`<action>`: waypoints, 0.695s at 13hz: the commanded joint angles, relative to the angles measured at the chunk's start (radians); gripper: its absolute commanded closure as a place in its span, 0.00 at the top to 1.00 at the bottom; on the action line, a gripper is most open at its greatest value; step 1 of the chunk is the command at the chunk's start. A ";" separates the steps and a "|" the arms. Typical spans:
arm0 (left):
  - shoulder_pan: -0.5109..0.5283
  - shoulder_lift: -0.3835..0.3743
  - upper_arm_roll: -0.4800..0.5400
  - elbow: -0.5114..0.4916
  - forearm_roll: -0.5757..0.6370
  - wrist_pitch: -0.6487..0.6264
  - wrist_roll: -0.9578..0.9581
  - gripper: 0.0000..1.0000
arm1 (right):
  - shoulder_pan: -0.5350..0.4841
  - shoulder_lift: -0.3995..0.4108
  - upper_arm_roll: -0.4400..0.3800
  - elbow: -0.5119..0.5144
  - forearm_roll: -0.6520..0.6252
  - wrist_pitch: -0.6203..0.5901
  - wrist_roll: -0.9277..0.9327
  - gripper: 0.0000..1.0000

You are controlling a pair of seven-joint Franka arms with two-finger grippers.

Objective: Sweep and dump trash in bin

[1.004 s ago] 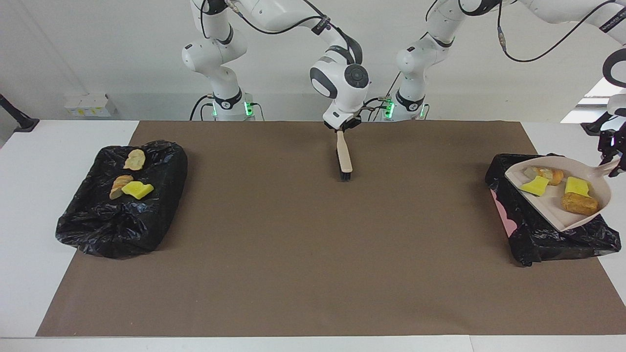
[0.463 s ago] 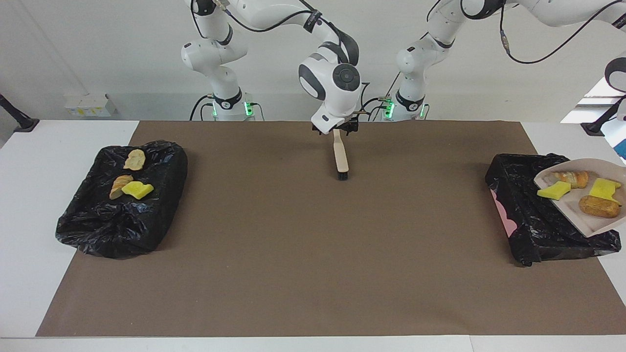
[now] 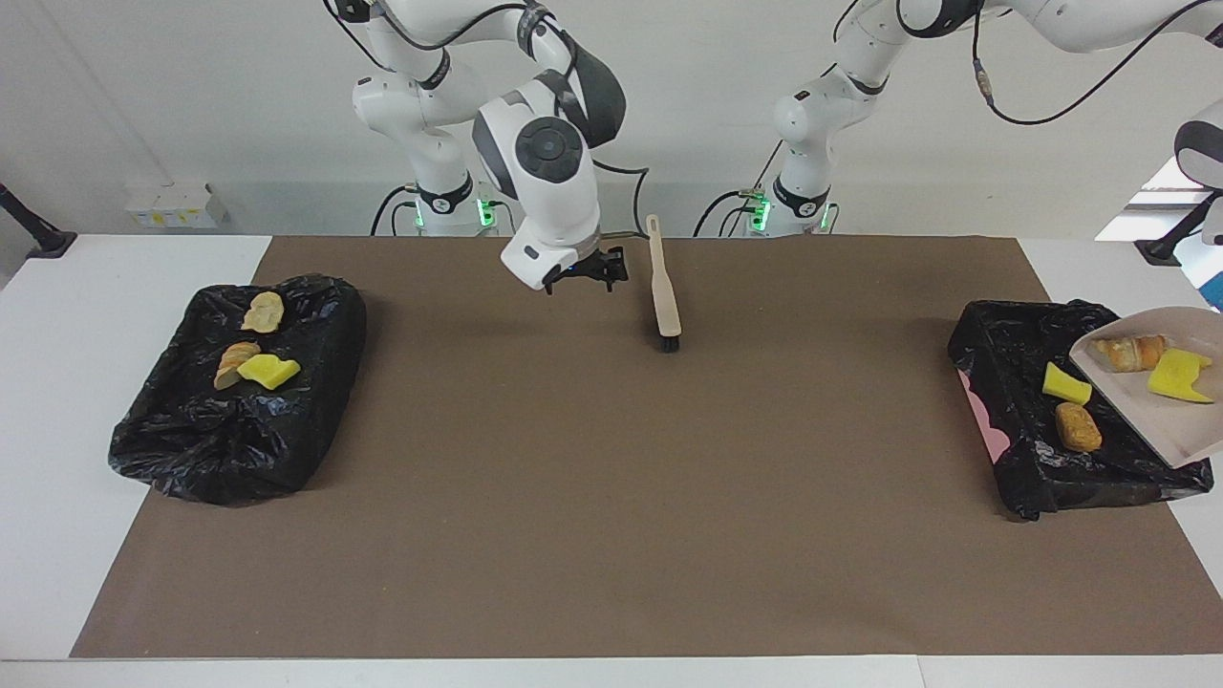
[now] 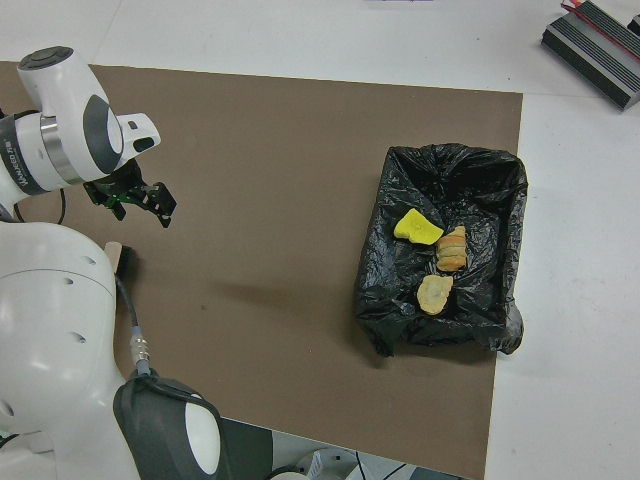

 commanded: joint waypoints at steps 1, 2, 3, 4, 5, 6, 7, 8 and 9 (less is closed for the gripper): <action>-0.022 -0.032 0.010 0.009 0.080 0.002 -0.023 0.00 | -0.073 0.003 0.011 0.045 -0.046 -0.023 -0.083 1.00; -0.036 -0.040 0.010 0.009 0.116 0.001 -0.044 0.00 | -0.097 0.000 0.011 0.062 -0.062 -0.024 -0.112 1.00; -0.045 -0.053 0.010 0.003 0.145 -0.010 -0.085 0.00 | -0.125 -0.003 0.010 0.067 -0.063 -0.024 -0.129 1.00; -0.054 -0.066 0.010 -0.020 0.177 -0.012 -0.124 0.00 | -0.156 -0.003 0.013 0.070 -0.060 -0.023 -0.146 1.00; -0.056 -0.080 0.010 -0.041 0.223 -0.004 -0.158 0.00 | -0.176 -0.003 0.011 0.070 -0.063 -0.021 -0.183 1.00; -0.057 -0.086 0.009 -0.053 0.252 -0.002 -0.185 0.00 | -0.185 -0.006 0.008 0.070 -0.071 -0.018 -0.228 1.00; -0.076 -0.090 0.010 -0.057 0.275 -0.005 -0.211 0.00 | -0.197 -0.011 0.000 0.072 -0.086 -0.015 -0.267 1.00; -0.089 -0.095 0.010 -0.066 0.317 -0.013 -0.234 0.00 | -0.213 -0.014 -0.001 0.070 -0.092 -0.008 -0.286 1.00; -0.093 -0.110 0.009 -0.084 0.356 -0.015 -0.260 0.00 | -0.228 -0.014 -0.001 0.070 -0.092 -0.004 -0.287 1.00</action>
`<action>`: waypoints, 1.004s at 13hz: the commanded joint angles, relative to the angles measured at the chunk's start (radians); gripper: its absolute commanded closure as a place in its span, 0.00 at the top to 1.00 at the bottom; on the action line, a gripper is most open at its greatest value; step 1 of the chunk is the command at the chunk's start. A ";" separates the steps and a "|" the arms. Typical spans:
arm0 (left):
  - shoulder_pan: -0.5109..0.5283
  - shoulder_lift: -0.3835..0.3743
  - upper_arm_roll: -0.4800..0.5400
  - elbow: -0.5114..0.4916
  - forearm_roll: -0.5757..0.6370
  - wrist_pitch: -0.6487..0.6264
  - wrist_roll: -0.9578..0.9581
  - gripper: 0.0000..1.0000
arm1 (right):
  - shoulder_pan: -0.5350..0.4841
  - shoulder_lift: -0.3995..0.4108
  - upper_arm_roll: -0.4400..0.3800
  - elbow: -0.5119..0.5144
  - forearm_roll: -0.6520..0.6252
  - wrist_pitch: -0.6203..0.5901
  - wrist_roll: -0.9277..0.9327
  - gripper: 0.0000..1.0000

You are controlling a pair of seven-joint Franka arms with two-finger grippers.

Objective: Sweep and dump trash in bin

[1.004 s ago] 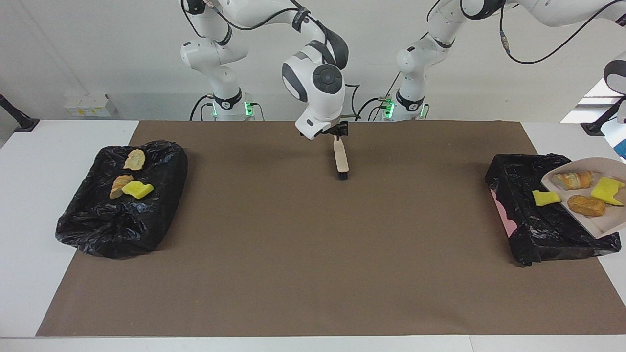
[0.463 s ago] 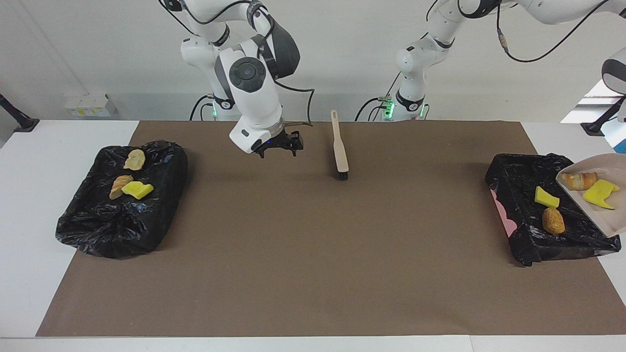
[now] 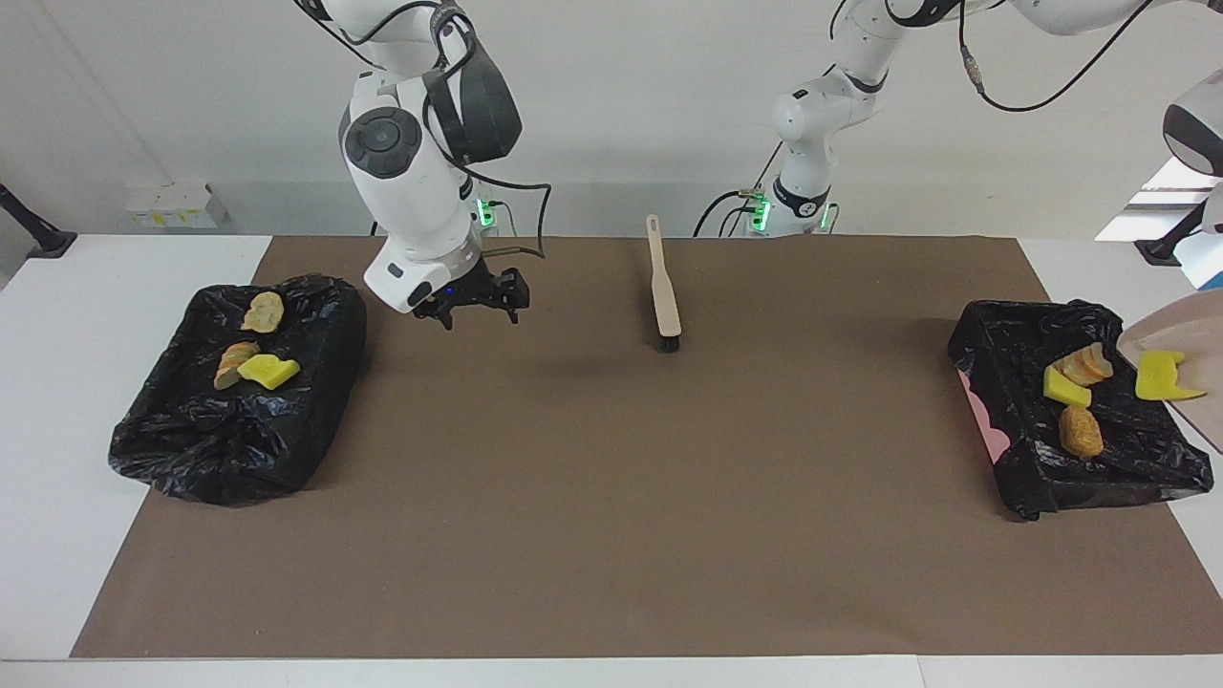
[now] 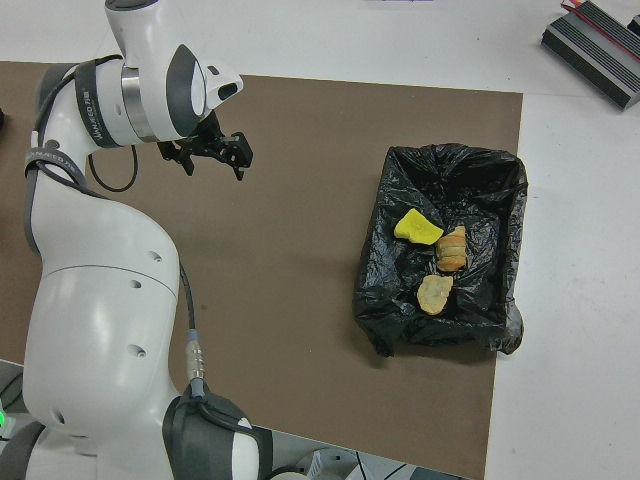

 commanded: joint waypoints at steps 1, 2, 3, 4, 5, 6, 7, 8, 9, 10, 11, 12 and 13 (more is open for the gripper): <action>-0.040 -0.061 0.010 -0.079 0.097 -0.013 -0.082 0.00 | -0.042 -0.013 0.005 0.000 -0.017 0.000 -0.042 1.00; -0.046 -0.073 0.010 -0.090 0.102 -0.015 -0.084 0.00 | -0.057 -0.013 0.005 0.000 -0.002 0.001 -0.037 1.00; -0.047 -0.085 0.008 -0.101 0.102 -0.019 -0.082 0.00 | -0.061 -0.013 0.005 0.000 0.000 0.001 -0.031 1.00; -0.057 -0.096 0.004 -0.104 0.099 -0.035 -0.076 0.00 | -0.064 -0.013 0.005 0.000 -0.002 0.001 -0.031 1.00; -0.078 -0.102 0.002 -0.105 0.087 -0.067 -0.075 0.00 | -0.074 -0.013 0.005 0.000 0.004 0.001 -0.034 1.00; -0.105 -0.109 0.001 -0.105 0.068 -0.113 -0.076 0.00 | -0.085 -0.013 0.005 0.000 -0.003 0.003 -0.042 1.00; -0.127 -0.109 0.001 -0.105 0.009 -0.139 -0.084 0.00 | -0.087 -0.013 0.004 0.000 -0.015 0.030 -0.042 1.00; -0.133 -0.107 0.002 -0.107 -0.092 -0.148 -0.084 0.00 | -0.093 -0.008 -0.005 0.000 -0.014 0.068 -0.042 1.00; -0.132 -0.107 0.001 -0.119 -0.202 -0.144 -0.078 0.00 | -0.090 -0.013 -0.045 0.002 -0.012 0.076 -0.043 1.00; -0.133 -0.101 0.001 -0.122 -0.290 -0.144 -0.076 0.00 | -0.076 -0.018 -0.097 0.002 -0.014 0.076 -0.043 1.00; -0.144 -0.095 0.001 -0.127 -0.350 -0.148 -0.085 0.00 | -0.062 -0.022 -0.142 0.003 -0.015 0.067 -0.048 1.00; -0.176 -0.093 0.002 -0.137 -0.387 -0.150 -0.102 0.00 | -0.045 -0.039 -0.172 0.011 -0.018 0.067 -0.074 1.00; -0.185 -0.087 0.002 -0.144 -0.436 -0.150 -0.145 0.00 | -0.041 -0.050 -0.200 0.017 -0.018 0.067 -0.103 1.00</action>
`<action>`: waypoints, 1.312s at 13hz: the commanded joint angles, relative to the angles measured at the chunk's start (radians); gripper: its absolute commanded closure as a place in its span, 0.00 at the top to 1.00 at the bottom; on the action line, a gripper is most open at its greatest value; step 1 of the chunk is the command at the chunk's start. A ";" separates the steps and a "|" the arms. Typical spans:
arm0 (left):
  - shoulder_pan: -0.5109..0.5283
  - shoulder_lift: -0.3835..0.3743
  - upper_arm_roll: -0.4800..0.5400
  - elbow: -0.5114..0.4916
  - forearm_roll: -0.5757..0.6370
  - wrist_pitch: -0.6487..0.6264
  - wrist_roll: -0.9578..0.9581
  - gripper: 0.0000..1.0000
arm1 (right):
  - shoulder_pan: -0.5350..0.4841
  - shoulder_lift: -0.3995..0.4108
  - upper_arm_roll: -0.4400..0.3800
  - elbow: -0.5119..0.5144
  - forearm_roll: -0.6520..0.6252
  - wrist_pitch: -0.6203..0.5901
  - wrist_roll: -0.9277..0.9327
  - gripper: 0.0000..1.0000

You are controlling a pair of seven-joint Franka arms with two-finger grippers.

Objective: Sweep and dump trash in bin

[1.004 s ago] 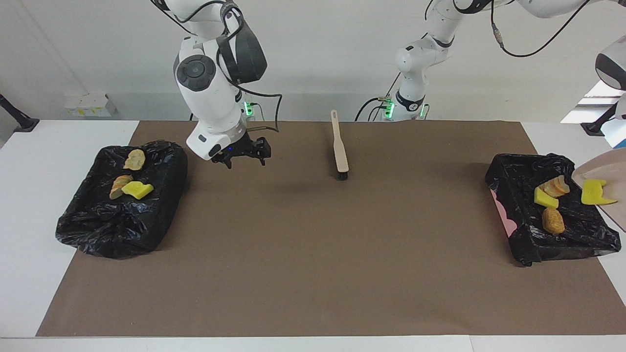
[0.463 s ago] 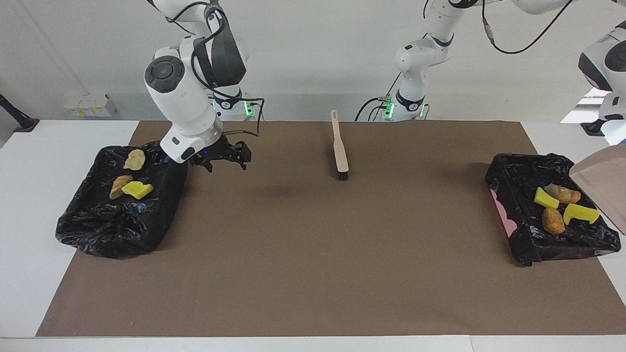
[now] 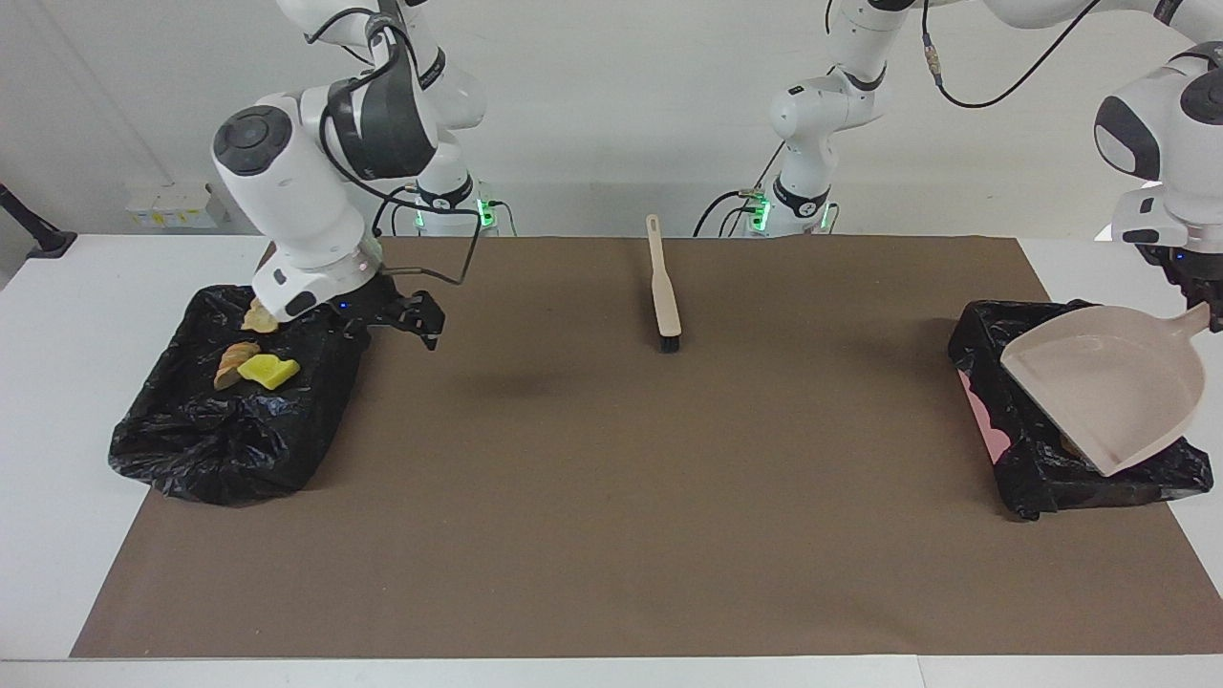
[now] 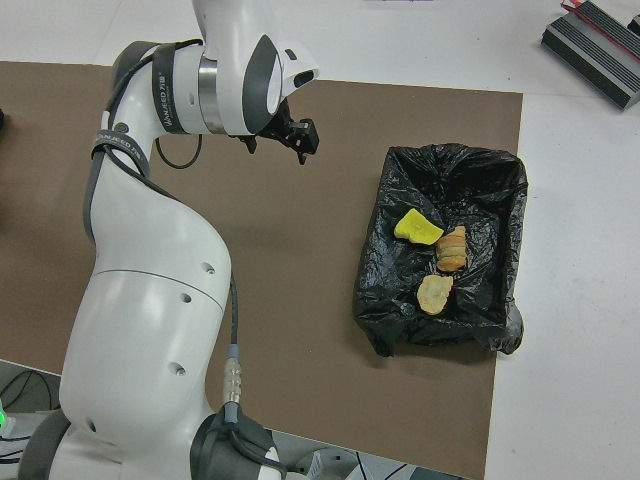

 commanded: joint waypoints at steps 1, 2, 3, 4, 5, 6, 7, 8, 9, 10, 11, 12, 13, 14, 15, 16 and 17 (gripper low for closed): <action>-0.049 -0.002 0.013 -0.039 -0.140 -0.010 -0.122 0.00 | 0.019 -0.049 -0.058 0.007 -0.012 0.001 -0.054 1.00; -0.074 0.007 0.013 -0.057 -0.197 -0.008 -0.176 0.00 | 0.009 -0.081 -0.058 0.007 -0.014 0.009 -0.052 1.00; -0.091 0.021 0.013 -0.062 -0.232 -0.011 -0.233 0.00 | 0.002 -0.108 -0.061 0.005 -0.017 0.012 -0.049 1.00; -0.126 0.041 0.013 -0.066 -0.260 -0.016 -0.306 0.00 | -0.002 -0.117 -0.066 0.005 -0.020 0.012 -0.046 1.00; -0.160 0.050 0.011 -0.080 -0.281 -0.014 -0.393 0.00 | -0.004 -0.125 -0.066 0.005 -0.017 0.012 -0.038 1.00; -0.184 0.067 0.011 -0.088 -0.300 -0.010 -0.490 0.00 | -0.007 -0.126 -0.067 0.007 -0.014 0.003 -0.038 1.00; -0.216 0.073 0.011 -0.091 -0.318 -0.011 -0.568 0.00 | -0.018 -0.131 -0.075 0.007 -0.014 -0.016 -0.040 1.00; -0.245 0.082 0.011 -0.091 -0.353 -0.016 -0.665 0.00 | -0.025 -0.144 -0.080 0.007 -0.012 -0.048 -0.041 1.00; -0.284 0.085 0.013 -0.096 -0.379 -0.019 -0.766 0.00 | -0.027 -0.148 -0.084 0.005 -0.017 -0.066 -0.043 1.00; -0.311 0.087 0.013 -0.102 -0.383 -0.022 -0.855 0.00 | -0.030 -0.158 -0.084 0.001 -0.018 -0.097 -0.052 1.00; -0.339 0.087 0.011 -0.106 -0.386 -0.029 -0.920 0.00 | -0.028 -0.160 -0.084 -0.003 -0.020 -0.108 -0.054 1.00; -0.373 0.085 0.013 -0.106 -0.395 -0.036 -1.001 0.00 | -0.028 -0.161 -0.084 -0.006 -0.018 -0.110 -0.054 1.00; -0.403 0.087 0.013 -0.106 -0.410 -0.043 -1.097 0.00 | -0.030 -0.161 -0.084 -0.007 -0.020 -0.110 -0.054 1.00; -0.448 0.088 0.013 -0.106 -0.413 -0.043 -1.197 0.00 | -0.030 -0.163 -0.084 -0.007 -0.020 -0.110 -0.054 1.00; -0.482 0.090 0.011 -0.106 -0.420 -0.042 -1.283 0.00 | -0.028 -0.169 -0.084 -0.016 -0.023 -0.111 -0.054 1.00; -0.514 0.088 0.013 -0.105 -0.445 -0.043 -1.348 0.00 | -0.028 -0.178 -0.086 -0.029 -0.036 -0.108 -0.060 1.00; -0.545 0.090 0.013 -0.100 -0.470 -0.043 -1.409 0.00 | -0.028 -0.178 -0.084 -0.030 -0.069 -0.097 -0.090 1.00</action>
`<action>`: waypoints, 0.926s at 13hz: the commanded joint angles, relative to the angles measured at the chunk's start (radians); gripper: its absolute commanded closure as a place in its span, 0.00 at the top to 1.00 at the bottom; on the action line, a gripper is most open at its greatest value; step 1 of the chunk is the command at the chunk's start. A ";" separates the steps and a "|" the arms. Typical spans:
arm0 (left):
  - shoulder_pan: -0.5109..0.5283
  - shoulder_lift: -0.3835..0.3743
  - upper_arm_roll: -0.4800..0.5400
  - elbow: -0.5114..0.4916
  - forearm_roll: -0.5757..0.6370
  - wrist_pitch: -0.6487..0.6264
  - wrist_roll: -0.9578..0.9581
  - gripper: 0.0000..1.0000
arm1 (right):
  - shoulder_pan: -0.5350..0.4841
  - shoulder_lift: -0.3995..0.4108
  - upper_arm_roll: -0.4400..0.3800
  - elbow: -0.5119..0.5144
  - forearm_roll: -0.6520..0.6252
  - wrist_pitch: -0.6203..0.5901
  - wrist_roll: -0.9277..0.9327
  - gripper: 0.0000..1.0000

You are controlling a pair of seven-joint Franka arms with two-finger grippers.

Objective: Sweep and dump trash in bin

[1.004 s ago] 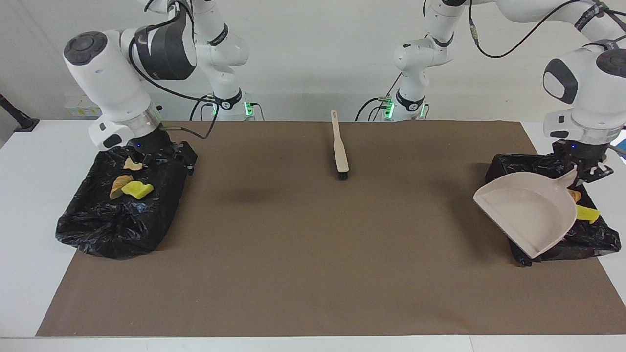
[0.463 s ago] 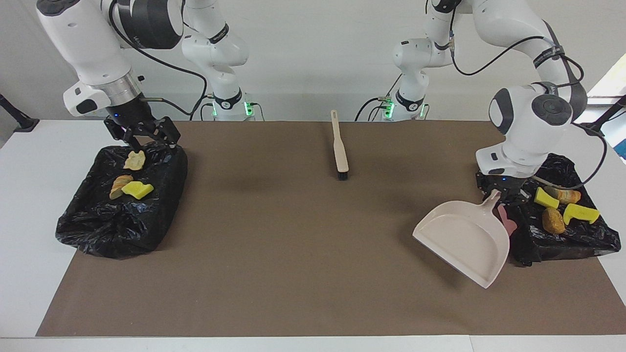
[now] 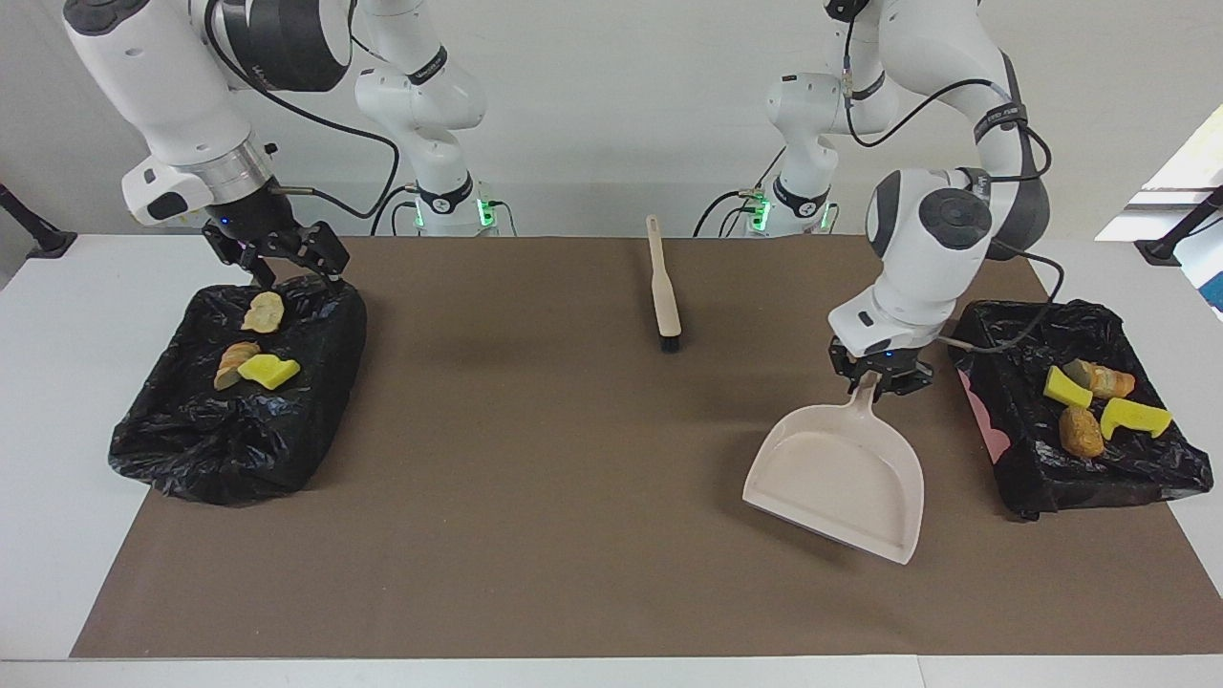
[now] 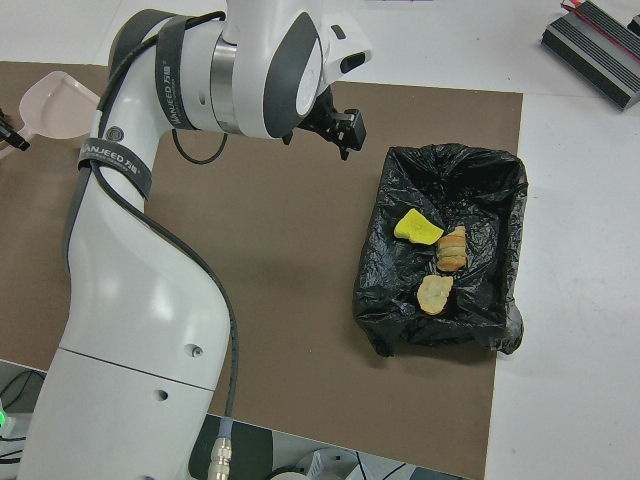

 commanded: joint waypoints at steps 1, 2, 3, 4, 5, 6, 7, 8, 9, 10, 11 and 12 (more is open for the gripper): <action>-0.084 -0.013 0.020 0.003 -0.048 -0.010 -0.164 0.00 | -0.011 -0.034 0.008 -0.041 -0.068 0.012 -0.081 1.00; -0.128 0.004 0.022 0.011 -0.049 -0.008 -0.233 0.00 | -0.013 -0.031 0.008 -0.039 -0.067 0.029 -0.077 1.00; -0.171 0.024 0.022 0.029 -0.056 -0.008 -0.305 0.00 | -0.011 -0.030 0.008 -0.039 -0.058 0.040 -0.074 1.00; -0.190 0.039 0.020 0.050 -0.056 -0.010 -0.361 0.00 | -0.011 -0.030 0.008 -0.039 -0.053 0.041 -0.072 1.00; -0.225 0.060 0.020 0.072 -0.065 -0.012 -0.404 0.00 | -0.011 -0.030 0.009 -0.039 -0.052 0.040 -0.075 1.00; -0.257 0.080 0.022 0.081 -0.078 -0.007 -0.450 0.00 | -0.011 -0.031 0.009 -0.039 -0.052 0.038 -0.075 1.00; -0.267 0.087 0.020 0.084 -0.095 0.010 -0.497 0.00 | -0.010 -0.030 0.009 -0.039 -0.052 0.040 -0.077 1.00; -0.270 0.088 0.020 0.086 -0.112 0.016 -0.530 0.00 | -0.010 -0.030 0.009 -0.039 -0.052 0.040 -0.078 1.00; -0.287 0.090 0.020 0.086 -0.115 0.019 -0.554 0.00 | -0.007 -0.030 0.011 -0.039 -0.052 0.040 -0.080 1.00; -0.301 0.094 0.020 0.084 -0.115 0.031 -0.580 0.00 | 0.001 -0.030 0.011 -0.036 -0.053 0.040 -0.078 1.00; -0.302 0.105 0.020 0.084 -0.115 0.047 -0.606 0.00 | 0.002 -0.030 0.012 -0.036 -0.053 0.038 -0.081 1.00; -0.302 0.107 0.020 0.083 -0.115 0.062 -0.626 0.00 | 0.002 -0.030 0.015 -0.036 -0.053 0.034 -0.081 1.00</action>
